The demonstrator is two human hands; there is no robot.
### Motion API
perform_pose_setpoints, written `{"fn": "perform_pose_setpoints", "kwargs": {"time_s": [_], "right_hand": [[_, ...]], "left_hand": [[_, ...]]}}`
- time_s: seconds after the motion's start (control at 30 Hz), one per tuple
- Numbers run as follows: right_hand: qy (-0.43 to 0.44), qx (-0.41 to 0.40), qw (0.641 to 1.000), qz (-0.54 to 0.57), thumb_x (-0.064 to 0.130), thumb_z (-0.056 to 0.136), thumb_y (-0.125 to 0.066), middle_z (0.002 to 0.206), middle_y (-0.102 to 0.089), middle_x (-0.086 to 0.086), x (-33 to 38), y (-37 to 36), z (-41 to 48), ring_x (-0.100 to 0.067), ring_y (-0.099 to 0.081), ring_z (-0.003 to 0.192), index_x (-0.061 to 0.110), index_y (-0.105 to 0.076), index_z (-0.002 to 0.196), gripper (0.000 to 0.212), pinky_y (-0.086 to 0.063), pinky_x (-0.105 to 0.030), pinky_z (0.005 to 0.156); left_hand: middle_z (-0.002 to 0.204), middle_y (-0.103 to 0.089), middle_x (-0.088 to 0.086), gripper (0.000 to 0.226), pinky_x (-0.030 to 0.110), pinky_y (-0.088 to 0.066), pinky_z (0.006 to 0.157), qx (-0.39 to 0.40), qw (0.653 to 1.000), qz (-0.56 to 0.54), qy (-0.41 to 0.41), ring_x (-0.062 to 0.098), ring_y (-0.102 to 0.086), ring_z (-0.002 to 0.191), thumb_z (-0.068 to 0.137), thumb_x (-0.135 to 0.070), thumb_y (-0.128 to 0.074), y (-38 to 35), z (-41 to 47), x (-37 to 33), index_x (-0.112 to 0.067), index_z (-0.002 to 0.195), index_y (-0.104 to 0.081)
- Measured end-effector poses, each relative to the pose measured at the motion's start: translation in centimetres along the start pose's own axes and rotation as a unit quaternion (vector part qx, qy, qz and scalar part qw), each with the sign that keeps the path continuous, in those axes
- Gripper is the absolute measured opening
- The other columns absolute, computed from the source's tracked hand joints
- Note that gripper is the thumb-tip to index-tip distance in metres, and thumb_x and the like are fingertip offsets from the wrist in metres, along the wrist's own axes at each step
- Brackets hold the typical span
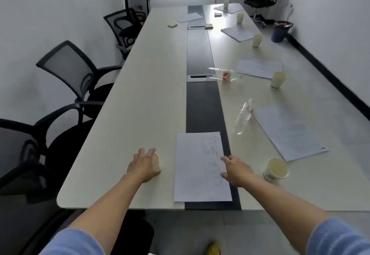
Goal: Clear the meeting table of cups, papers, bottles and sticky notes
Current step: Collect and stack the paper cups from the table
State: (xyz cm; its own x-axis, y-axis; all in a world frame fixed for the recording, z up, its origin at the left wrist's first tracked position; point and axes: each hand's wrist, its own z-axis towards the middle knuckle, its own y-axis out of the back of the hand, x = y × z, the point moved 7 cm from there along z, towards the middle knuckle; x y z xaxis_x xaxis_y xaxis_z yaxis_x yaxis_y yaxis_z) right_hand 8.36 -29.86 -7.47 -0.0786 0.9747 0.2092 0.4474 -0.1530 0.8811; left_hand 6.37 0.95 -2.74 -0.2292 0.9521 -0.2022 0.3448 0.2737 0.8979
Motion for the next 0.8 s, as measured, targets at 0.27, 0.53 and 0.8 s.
{"fn": "perform_pose_setpoints", "kwargs": {"time_s": [0.27,0.53,0.8], "right_hand": [[-0.001,0.085,0.993,-0.079,0.051,0.095,-0.040,0.164,0.004,-0.009,-1.8,-7.3,1.9,-0.035,0.002,0.150,0.029,-0.004,0.154,0.072,-0.024,-0.052,0.115],[-0.011,0.122,0.990,-0.064,0.056,0.097,-0.027,0.158,0.030,-0.006,-2.2,-9.2,1.8,-0.031,0.026,0.146,0.032,0.021,0.150,0.076,0.001,-0.054,0.119],[-0.022,0.193,0.981,0.019,0.030,0.096,-0.044,0.164,0.010,0.004,-2.6,-5.7,2.2,-0.022,0.006,0.151,0.033,-0.001,0.155,0.073,-0.022,-0.049,0.118]], "left_hand": [[0.152,-0.022,0.012,0.081,0.044,-0.046,0.096,0.038,0.999,0.012,0.033,0.034,-0.039,0.129,0.085,-0.040,-0.062,-4.3,4.1,0.9,-0.031,0.152,-0.016],[0.126,-0.051,0.003,0.076,0.034,-0.048,0.087,0.011,0.999,-0.019,-0.050,0.023,-0.050,0.116,0.076,-0.039,-0.068,-2.9,7.3,-2.9,-0.025,0.144,-0.038],[0.122,-0.055,0.003,0.076,0.033,-0.050,0.087,0.053,0.984,-0.117,-0.122,0.025,-0.059,0.104,0.065,-0.039,-0.078,-2.0,11.3,-11.2,-0.016,0.133,-0.051]]}}
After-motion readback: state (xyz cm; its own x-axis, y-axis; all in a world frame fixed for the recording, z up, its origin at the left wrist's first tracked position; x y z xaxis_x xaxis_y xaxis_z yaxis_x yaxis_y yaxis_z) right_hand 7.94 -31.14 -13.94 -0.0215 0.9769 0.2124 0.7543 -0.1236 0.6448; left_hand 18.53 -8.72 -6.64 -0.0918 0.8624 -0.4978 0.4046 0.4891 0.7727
